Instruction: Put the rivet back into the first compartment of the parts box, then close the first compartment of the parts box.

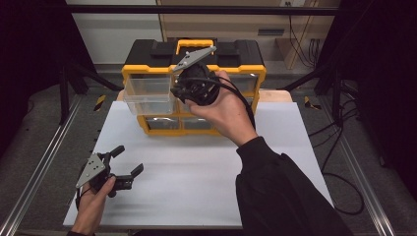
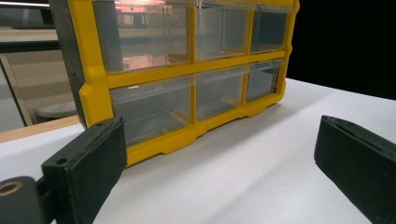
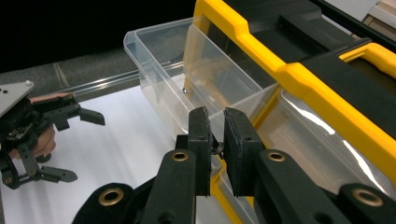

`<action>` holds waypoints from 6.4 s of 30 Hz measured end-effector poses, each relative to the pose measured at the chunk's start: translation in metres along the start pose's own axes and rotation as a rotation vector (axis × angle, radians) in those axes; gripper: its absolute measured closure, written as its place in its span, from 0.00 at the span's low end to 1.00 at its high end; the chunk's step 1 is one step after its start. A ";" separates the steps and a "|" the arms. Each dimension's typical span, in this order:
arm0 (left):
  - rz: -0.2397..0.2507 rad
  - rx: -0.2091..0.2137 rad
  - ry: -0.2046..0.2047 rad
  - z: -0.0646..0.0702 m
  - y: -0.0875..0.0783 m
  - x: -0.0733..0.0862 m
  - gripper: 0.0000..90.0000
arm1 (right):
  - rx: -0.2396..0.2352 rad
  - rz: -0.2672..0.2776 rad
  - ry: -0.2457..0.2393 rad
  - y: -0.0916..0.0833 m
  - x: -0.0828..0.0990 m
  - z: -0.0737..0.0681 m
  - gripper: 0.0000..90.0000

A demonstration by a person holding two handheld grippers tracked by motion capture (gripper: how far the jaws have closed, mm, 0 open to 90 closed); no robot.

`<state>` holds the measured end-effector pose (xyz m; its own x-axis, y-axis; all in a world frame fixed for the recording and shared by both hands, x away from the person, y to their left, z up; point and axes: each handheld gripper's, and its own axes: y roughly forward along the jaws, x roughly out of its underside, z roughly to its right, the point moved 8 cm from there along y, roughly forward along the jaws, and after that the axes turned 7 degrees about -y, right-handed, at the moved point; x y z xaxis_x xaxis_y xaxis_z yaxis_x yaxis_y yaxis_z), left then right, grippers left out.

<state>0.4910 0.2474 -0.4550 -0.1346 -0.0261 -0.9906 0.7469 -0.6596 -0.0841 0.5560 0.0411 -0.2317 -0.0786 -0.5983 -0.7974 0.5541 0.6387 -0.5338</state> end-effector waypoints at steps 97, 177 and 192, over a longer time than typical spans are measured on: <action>-0.019 -0.038 0.024 -0.006 -0.002 0.001 0.03 | 0.228 0.216 0.164 -0.029 0.134 -0.010 0.14; -0.001 -0.141 0.077 0.019 0.003 -0.057 0.02 | 0.434 0.258 0.344 -0.066 0.325 -0.005 0.05; -0.022 -0.132 0.103 0.035 0.033 -0.085 0.03 | 0.445 0.260 0.362 -0.071 0.326 -0.006 0.09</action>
<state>0.5042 0.2019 -0.3700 -0.0895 0.0695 -0.9936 0.8247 -0.5542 -0.1130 0.4864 -0.1965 -0.4558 -0.1267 -0.1992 -0.9717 0.8786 0.4322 -0.2031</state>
